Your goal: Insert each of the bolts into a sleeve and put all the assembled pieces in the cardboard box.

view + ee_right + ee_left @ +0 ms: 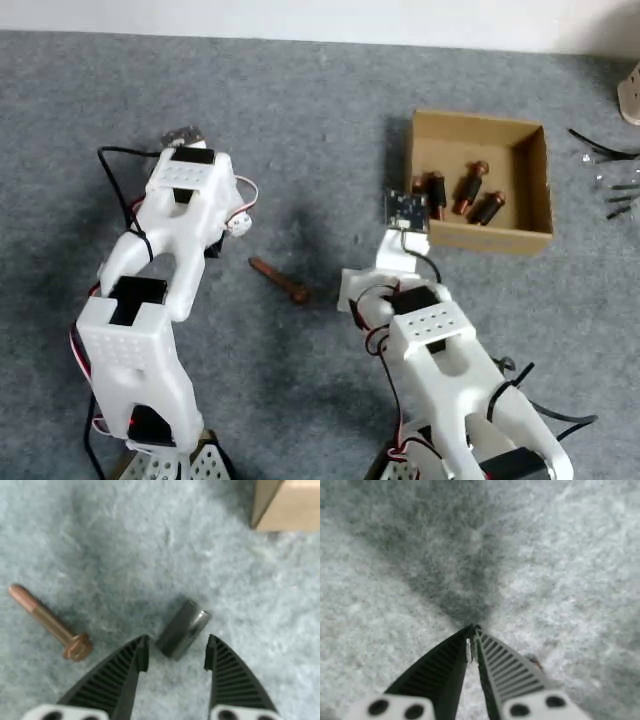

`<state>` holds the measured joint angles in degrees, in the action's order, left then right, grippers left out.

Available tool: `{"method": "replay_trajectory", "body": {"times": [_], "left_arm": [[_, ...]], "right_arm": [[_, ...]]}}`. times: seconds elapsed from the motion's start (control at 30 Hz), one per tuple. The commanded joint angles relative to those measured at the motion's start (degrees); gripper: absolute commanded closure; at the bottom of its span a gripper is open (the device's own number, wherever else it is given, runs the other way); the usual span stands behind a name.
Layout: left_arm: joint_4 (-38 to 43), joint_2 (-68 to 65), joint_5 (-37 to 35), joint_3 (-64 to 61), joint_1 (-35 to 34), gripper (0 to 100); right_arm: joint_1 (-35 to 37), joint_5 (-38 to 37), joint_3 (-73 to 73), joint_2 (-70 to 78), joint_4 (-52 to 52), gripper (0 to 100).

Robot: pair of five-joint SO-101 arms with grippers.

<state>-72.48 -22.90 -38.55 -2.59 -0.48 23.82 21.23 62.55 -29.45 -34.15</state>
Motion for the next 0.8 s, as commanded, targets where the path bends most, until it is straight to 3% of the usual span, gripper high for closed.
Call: {"method": "replay_trajectory", "body": {"times": [0.0,0.23,0.57,0.63,0.77], "left_arm": [[0.5,0.5,0.4,0.3,-0.8,100],[0.2,0.5,1.3,0.6,-0.2,98],[-1.8,0.5,-4.1,0.0,-0.3,55],[-1.5,0.4,-4.4,-0.9,-0.1,51],[-1.4,0.4,-4.0,-1.8,0.7,53]], "right_arm": [[0.7,0.6,-0.8,2.2,2.6,82.6],[0.5,0.6,-4.9,11.7,1.9,82.6],[0.5,0.6,-8.4,13.8,-3.1,82.6],[0.5,0.6,-8.4,13.8,-3.1,82.6],[0.5,0.6,-8.4,13.8,-3.1,82.6]]}}
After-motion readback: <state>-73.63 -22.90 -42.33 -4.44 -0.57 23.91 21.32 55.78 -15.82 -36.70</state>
